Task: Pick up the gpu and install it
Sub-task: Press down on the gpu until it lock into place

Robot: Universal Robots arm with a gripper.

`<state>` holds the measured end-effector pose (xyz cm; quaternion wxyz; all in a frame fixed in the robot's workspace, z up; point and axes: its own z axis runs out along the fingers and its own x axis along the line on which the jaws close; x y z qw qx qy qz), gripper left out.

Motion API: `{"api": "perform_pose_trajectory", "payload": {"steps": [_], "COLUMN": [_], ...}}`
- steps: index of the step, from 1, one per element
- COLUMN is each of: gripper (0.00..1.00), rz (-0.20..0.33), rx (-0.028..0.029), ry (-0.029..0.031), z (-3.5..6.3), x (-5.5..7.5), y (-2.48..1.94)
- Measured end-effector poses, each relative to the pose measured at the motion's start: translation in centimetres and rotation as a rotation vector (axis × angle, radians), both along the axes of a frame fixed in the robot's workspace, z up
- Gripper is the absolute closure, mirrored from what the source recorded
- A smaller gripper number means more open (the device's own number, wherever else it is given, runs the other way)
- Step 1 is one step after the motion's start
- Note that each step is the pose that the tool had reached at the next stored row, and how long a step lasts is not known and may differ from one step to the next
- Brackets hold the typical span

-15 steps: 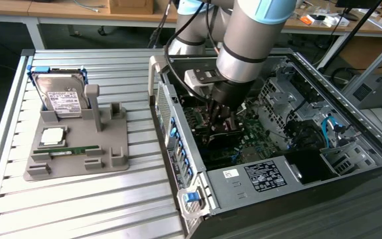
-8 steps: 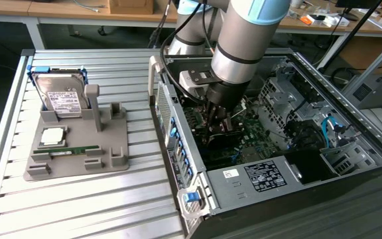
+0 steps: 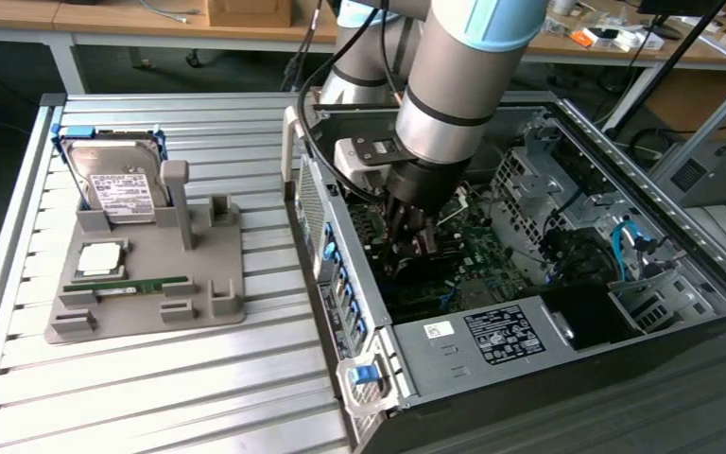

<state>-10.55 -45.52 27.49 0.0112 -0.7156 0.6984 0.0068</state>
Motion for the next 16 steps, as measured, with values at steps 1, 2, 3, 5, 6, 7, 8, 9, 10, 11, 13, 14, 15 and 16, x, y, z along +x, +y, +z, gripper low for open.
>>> {"api": "perform_pose_trajectory", "payload": {"steps": [1,2,3,5,6,7,8,9,10,11,13,14,15,16], "gripper": [0.89,0.89,0.89,0.89,0.89,0.89,0.89,0.89,0.89,0.89,0.89,0.89,0.89,0.89], "rz": [0.0,0.001,0.001,0.001,0.001,0.001,0.001,0.001,0.001,0.001,0.001,0.001,0.001,0.001], "rx": [0.0001,-0.0001,-0.0002,-0.0004,-0.0006,-0.0011,-0.0019,-0.0027,-0.0029,-0.0037,-0.0055,-0.0058,-0.0057,-0.0054], "ry": [0.0,0.0,0.0001,0.0002,0.0003,0.0004,0.0005,0.0005,-0.0002,0.0003,0.0004,0.0004,0.0003,0.0001], "z": [0.0,0.0,-0.01,-0.08,-0.12,-0.18,-0.25,-0.34,-0.46,-0.54,-0.69,-0.71,-0.72,-0.68], "x": [-0.1,-0.12,-0.12,-0.11,-0.11,-0.09,-0.06,-0.01,0.04,0.06,0.13,0.15,0.15,0.16], "y": [-0.19,-0.23,-0.23,-0.24,-0.24,-0.24,-0.24,-0.23,-0.21,-0.2,-0.18,-0.17,-0.18,-0.17]}}
